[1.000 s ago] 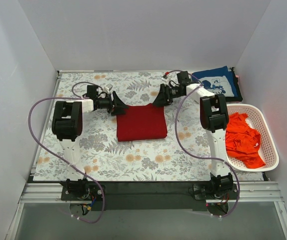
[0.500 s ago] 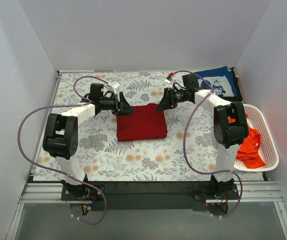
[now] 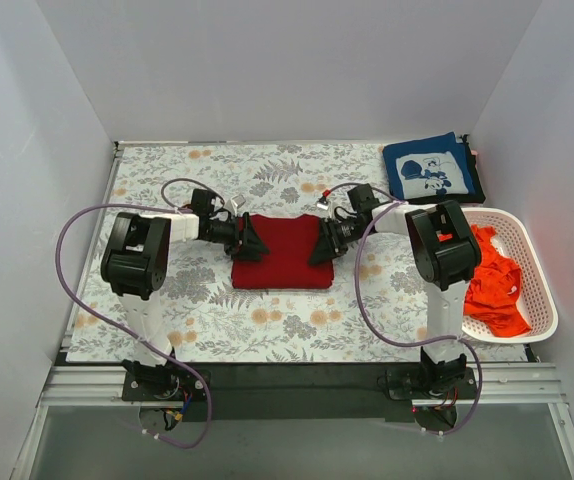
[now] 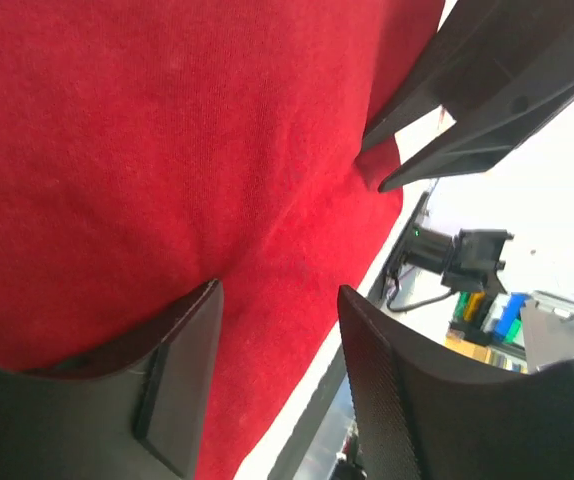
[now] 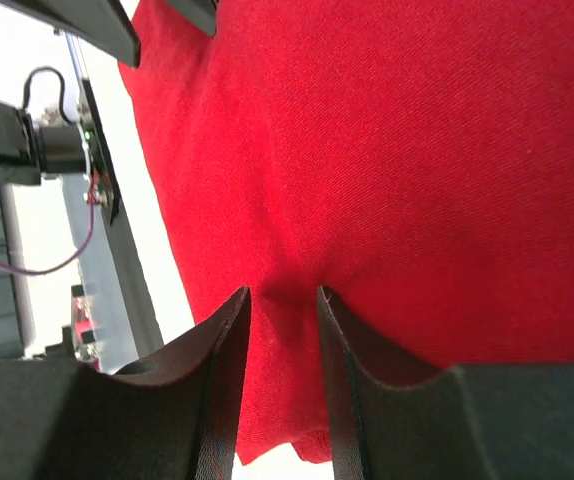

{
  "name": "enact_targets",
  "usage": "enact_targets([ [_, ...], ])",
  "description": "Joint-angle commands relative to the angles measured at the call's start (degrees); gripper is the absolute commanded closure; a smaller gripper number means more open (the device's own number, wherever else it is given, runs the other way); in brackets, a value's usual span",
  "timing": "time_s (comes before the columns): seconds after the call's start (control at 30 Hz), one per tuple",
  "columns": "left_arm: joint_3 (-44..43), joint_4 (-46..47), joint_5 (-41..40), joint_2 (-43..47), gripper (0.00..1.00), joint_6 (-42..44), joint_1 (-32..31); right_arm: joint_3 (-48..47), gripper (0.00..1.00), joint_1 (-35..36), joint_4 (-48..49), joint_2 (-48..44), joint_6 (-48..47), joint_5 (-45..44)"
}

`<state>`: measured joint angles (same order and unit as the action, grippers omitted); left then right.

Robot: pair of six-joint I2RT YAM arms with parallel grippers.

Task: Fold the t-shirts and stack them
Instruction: Fold the tshirt

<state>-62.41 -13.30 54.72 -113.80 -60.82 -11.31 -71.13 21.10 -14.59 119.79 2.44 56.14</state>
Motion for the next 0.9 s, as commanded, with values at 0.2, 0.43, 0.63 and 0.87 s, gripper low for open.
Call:
enact_targets([
  [0.2, 4.4, -13.1, 5.7, 13.1, 0.52, 13.3, -3.5, 3.4, 0.57, 1.1, -17.5, -12.6, -14.3, 1.0],
  [0.43, -16.7, -19.7, 0.4, 6.5, 0.40, 33.7, -3.9, -16.9, 0.55, -4.2, -19.8, -8.7, -10.3, 7.0],
  [0.63, -26.1, -16.6, -3.1, -4.5, 0.40, 38.9, -4.6, -28.3, 0.64, -5.2, -19.5, 3.1, -10.9, 5.1],
  [0.87, -28.3, -17.5, -4.8, -10.0, 0.43, 36.0, -5.7, -22.0, 0.68, -2.1, -18.6, 5.7, -14.1, 4.0],
])
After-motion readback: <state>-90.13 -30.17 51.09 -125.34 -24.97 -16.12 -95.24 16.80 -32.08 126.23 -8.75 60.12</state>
